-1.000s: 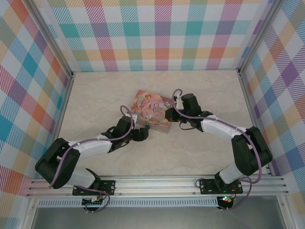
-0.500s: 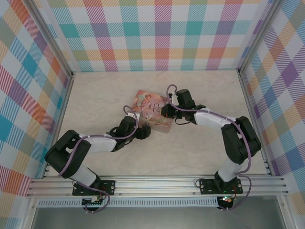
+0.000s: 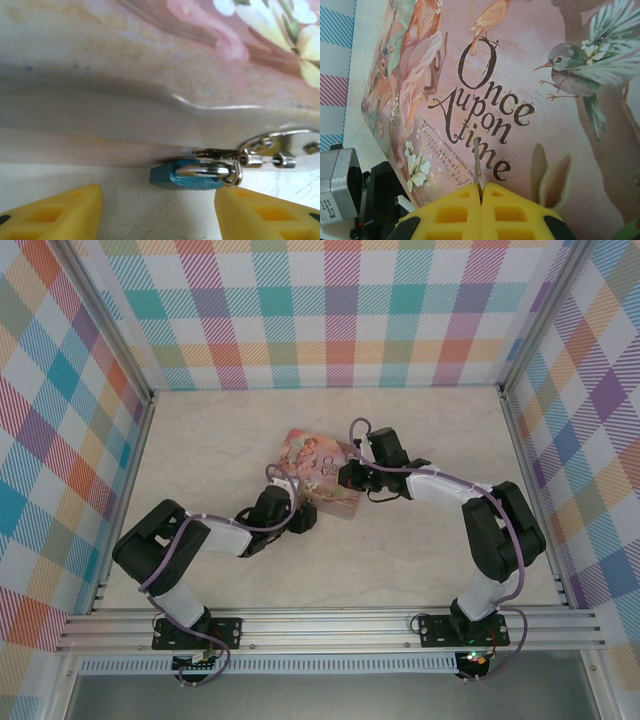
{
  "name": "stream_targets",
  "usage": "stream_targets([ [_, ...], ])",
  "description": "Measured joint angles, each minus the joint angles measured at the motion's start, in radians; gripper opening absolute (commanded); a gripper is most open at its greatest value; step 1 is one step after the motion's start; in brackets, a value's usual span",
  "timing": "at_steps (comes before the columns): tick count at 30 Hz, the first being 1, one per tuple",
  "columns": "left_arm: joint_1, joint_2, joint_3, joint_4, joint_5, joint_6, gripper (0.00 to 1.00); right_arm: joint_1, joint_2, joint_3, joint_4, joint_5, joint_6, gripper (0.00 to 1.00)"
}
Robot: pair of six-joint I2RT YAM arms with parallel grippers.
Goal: Unlock a padlock with a key
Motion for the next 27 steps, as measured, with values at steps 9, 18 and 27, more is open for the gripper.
stream_targets([
  [9, -0.003, 0.020, 0.029, 0.001, -0.020, 0.037, 0.57, 0.000, 0.000, 0.008, -0.021, 0.000, -0.023, 0.00],
  [18, -0.017, 0.042, 0.057, 0.001, -0.018, 0.044, 0.50, 0.000, 0.000, 0.009, -0.024, 0.000, -0.023, 0.00],
  [27, -0.027, 0.074, 0.068, 0.008, -0.024, 0.036, 0.44, 0.000, 0.000, 0.009, -0.023, 0.000, -0.023, 0.00],
])
